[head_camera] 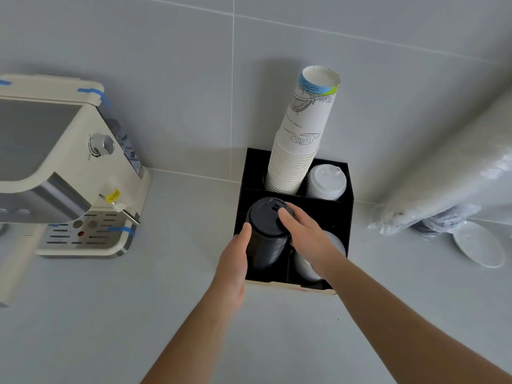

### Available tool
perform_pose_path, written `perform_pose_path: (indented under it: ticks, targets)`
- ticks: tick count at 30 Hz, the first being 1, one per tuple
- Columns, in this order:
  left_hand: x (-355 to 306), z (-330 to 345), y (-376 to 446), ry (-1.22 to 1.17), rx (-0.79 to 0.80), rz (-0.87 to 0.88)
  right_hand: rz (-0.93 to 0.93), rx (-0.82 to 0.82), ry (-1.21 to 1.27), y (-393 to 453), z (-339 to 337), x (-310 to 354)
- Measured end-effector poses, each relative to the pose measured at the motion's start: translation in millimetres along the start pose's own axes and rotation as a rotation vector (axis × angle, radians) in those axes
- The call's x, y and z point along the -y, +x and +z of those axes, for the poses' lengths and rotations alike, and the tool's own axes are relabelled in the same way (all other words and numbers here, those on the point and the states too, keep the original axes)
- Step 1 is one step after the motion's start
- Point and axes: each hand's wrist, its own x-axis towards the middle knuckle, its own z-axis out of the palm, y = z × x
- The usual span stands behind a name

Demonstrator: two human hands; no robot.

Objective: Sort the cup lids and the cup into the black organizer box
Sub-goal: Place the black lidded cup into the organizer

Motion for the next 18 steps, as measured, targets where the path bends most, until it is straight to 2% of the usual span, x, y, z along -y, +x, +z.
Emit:
perform_pose_path:
  ticks: [18]
  targets:
    - [4.8,5.7,21.3,-0.055,-0.057,-0.2,-0.033,0.02,-0.158,15.4,-15.1,6.1]
